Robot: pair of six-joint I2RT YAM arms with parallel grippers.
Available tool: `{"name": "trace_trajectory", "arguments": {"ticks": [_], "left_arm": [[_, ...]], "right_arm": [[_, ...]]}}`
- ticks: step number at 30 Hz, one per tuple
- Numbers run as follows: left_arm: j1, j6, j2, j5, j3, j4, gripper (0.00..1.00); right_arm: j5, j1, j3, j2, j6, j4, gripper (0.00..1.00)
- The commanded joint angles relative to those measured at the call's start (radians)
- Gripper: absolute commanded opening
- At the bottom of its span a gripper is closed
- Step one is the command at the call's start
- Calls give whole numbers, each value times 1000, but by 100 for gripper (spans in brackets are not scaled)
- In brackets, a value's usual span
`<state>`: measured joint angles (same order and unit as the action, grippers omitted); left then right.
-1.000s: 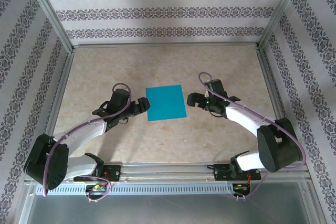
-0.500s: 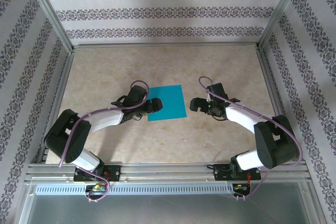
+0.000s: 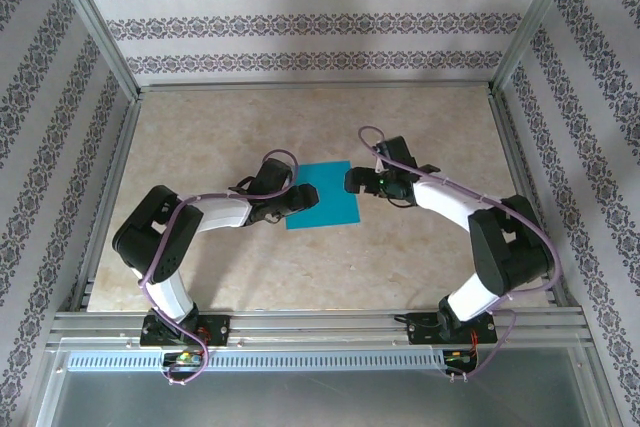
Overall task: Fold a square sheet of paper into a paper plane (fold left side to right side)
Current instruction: Move the square sheet of paper to the center of the table, then pick up the square sheet of paper from the center of the table.
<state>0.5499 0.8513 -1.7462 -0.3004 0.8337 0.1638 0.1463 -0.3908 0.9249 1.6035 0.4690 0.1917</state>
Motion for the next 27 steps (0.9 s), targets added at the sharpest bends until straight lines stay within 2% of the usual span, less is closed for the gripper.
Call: {"name": "trace_trajectory", "arguments": {"ticks": [1, 9, 15, 27], "left_arm": [[32, 14, -43, -26, -35, -41, 68], [80, 20, 22, 4, -127, -92, 68], [82, 29, 59, 35, -151, -92, 68], [84, 40, 42, 27, -150, -64, 67]], "right_arm": [[9, -14, 66, 49, -30, 25, 98], [52, -20, 215, 194, -77, 72, 98], [12, -41, 298, 291, -88, 104, 98], [-1, -92, 312, 367, -79, 119, 94]]}}
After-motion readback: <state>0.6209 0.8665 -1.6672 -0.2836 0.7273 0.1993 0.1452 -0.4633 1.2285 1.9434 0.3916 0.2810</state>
